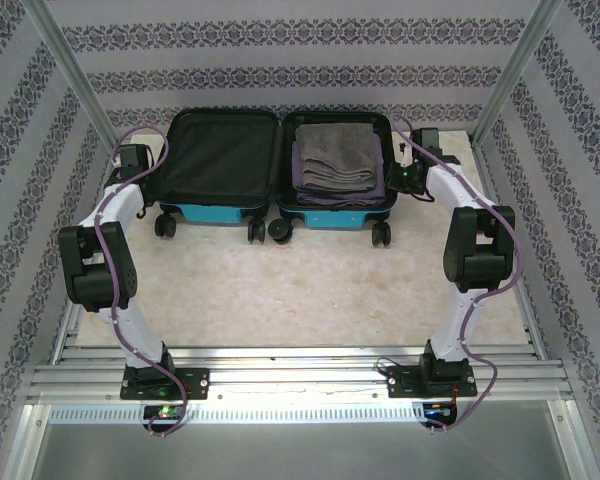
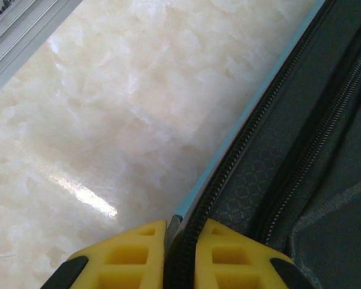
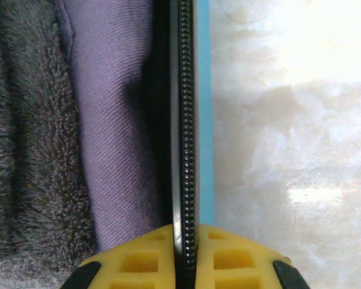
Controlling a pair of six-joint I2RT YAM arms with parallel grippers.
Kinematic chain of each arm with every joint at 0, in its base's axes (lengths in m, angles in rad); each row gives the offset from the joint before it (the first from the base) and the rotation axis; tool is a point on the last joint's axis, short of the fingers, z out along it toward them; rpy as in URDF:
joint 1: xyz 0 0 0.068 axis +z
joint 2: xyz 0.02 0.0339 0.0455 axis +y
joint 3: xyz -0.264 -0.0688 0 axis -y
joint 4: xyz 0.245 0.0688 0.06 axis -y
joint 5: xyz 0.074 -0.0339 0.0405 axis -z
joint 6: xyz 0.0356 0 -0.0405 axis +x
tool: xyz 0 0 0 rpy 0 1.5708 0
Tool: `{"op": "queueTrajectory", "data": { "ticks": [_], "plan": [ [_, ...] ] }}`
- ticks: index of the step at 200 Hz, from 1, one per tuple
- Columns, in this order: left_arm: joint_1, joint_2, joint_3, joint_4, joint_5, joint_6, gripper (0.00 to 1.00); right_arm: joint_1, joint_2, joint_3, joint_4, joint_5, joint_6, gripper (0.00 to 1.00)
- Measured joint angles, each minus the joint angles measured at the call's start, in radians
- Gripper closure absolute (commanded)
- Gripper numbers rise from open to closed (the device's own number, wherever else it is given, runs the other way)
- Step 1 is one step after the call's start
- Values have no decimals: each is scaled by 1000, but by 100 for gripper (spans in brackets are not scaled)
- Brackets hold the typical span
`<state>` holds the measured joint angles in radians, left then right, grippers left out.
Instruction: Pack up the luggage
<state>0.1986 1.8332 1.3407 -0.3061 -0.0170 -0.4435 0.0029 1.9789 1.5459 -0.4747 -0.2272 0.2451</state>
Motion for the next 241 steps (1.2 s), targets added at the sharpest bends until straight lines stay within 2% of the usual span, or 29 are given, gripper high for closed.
{"op": "queueTrajectory", "data": {
  "ticks": [39, 106, 146, 176, 206, 241],
  "plan": [
    [-1, -84, -73, -6, 9, 0, 100, 13, -27, -36, 20, 14, -21, 100],
    [-3, -425, -234, -117, -43, 0, 100, 55, -208, -255, 32, 41, -56, 100],
    [-41, -591, -247, -198, -88, 13, 100, 95, -321, -378, 26, 58, -55, 100],
    [-164, -637, -159, -253, -196, 42, 100, 110, -346, -403, 24, 86, -47, 100],
    [-369, -650, -11, -253, -298, 76, 100, 111, -348, -407, 24, 89, -36, 100],
    [-645, -598, 127, -167, -274, 85, 100, 111, -350, -411, 26, 84, -16, 100]
  ]
}}
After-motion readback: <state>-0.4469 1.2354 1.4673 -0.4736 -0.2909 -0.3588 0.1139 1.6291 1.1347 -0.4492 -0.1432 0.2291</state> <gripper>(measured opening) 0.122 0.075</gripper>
